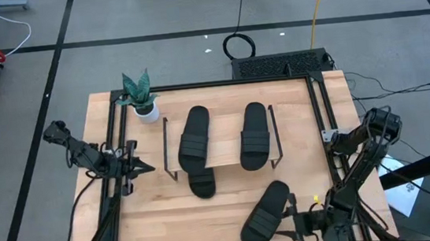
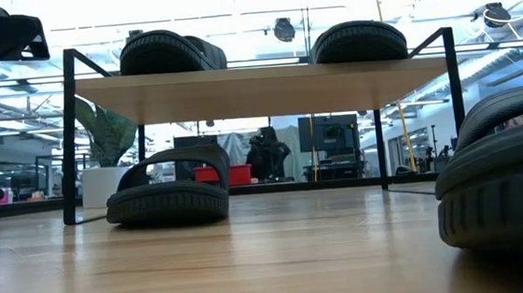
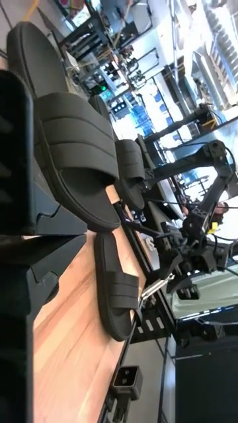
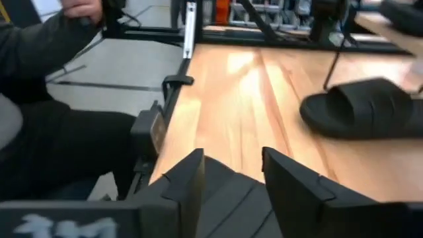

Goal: Pick and place slides into the shelf
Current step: Put the black slipper under the shelf

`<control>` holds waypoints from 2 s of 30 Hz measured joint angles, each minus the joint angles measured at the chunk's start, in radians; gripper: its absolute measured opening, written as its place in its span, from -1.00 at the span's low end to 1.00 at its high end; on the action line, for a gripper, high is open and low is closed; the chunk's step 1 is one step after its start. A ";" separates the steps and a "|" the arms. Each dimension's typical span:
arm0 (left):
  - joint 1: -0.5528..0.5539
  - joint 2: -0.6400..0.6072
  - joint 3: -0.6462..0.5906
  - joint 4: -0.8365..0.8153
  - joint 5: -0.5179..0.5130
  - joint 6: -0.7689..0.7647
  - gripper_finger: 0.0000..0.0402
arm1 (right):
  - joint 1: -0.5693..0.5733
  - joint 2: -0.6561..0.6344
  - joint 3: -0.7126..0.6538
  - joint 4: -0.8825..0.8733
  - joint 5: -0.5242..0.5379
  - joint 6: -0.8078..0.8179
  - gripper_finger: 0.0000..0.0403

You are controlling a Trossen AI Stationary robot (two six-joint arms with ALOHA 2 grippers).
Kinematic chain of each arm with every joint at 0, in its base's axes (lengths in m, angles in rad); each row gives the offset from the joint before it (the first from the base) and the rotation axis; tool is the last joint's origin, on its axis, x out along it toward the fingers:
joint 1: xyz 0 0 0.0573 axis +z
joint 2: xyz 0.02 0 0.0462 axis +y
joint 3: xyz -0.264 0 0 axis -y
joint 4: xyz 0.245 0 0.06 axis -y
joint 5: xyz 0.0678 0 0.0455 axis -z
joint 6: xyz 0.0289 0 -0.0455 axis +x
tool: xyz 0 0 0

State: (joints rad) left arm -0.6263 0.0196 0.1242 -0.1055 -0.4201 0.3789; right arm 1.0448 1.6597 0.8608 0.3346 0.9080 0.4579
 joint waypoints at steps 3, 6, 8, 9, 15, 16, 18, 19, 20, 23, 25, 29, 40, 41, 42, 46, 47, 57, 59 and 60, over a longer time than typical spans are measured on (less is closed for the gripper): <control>0.009 0.000 0.000 -0.007 0.000 -0.017 -0.94 | -0.005 0.000 0.000 -0.046 -0.050 0.079 -0.16; 0.013 0.000 0.000 -0.017 0.000 -0.024 -0.91 | -0.004 0.001 0.000 -0.070 -0.111 0.153 -0.13; 0.013 0.000 0.000 -0.020 0.000 -0.025 -0.90 | -0.005 0.002 0.000 -0.089 -0.125 0.194 -0.13; 0.013 0.000 0.000 -0.020 0.000 -0.026 -0.90 | -0.005 0.002 0.000 -0.093 -0.127 0.217 -0.13; 0.013 0.000 0.000 -0.022 0.001 -0.027 -0.95 | 0.009 -0.009 0.000 -0.170 -0.174 0.370 -0.19; 0.013 0.000 0.000 -0.023 0.001 -0.027 -0.97 | 0.014 -0.015 0.000 -0.219 -0.177 0.411 -0.21; 0.013 0.000 0.000 -0.023 0.001 -0.027 -0.99 | 0.015 -0.029 -0.001 -0.314 -0.178 0.515 -0.25; 0.013 0.000 0.000 -0.024 0.001 -0.027 -0.99 | 0.013 -0.036 -0.001 -0.363 -0.177 0.570 -0.26; 0.013 0.000 0.000 -0.024 0.001 -0.027 -0.98 | 0.009 -0.041 -0.001 -0.405 -0.180 0.621 -0.27; 0.013 0.000 0.000 -0.024 0.001 -0.027 -0.94 | -0.001 -0.045 -0.001 -0.476 -0.204 0.715 -0.28; 0.013 0.000 0.000 -0.025 0.001 -0.027 -0.91 | -0.010 -0.046 -0.001 -0.498 -0.208 0.741 -0.28; 0.013 0.000 0.000 -0.025 0.007 -0.026 -0.90 | -0.030 -0.047 -0.001 -0.471 -0.258 0.760 -0.27; 0.013 0.000 0.000 -0.027 0.010 -0.027 -0.96 | -0.086 -0.046 -0.001 -0.414 -0.337 0.724 -0.27; 0.013 0.000 0.000 -0.027 0.010 -0.027 -0.94 | -0.090 -0.046 -0.001 -0.415 -0.337 0.718 -0.27; 0.013 0.000 0.000 -0.027 0.010 -0.027 -0.93 | -0.091 -0.046 -0.003 -0.413 -0.338 0.712 -0.27; 0.013 0.000 0.000 -0.027 0.011 -0.027 -0.90 | -0.095 -0.047 -0.026 -0.401 -0.337 0.713 -0.27; 0.013 0.000 0.000 -0.027 0.010 -0.027 -0.90 | -0.095 -0.047 -0.038 -0.387 -0.337 0.725 -0.27; 0.013 0.000 0.000 -0.026 0.011 -0.035 -0.96 | -0.097 -0.025 -0.188 -0.006 -0.381 0.710 -0.26; 0.013 0.000 0.000 -0.026 0.011 -0.035 -0.93 | -0.097 -0.025 -0.191 0.000 -0.382 0.661 -0.26; 0.013 0.000 0.000 -0.026 0.011 -0.037 -0.91 | -0.097 -0.025 -0.191 -0.001 -0.379 0.635 -0.27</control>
State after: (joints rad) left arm -0.6136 0.0196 0.1242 -0.1314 -0.4091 0.3421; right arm 0.9478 1.6352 0.6697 0.3339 0.5289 1.0926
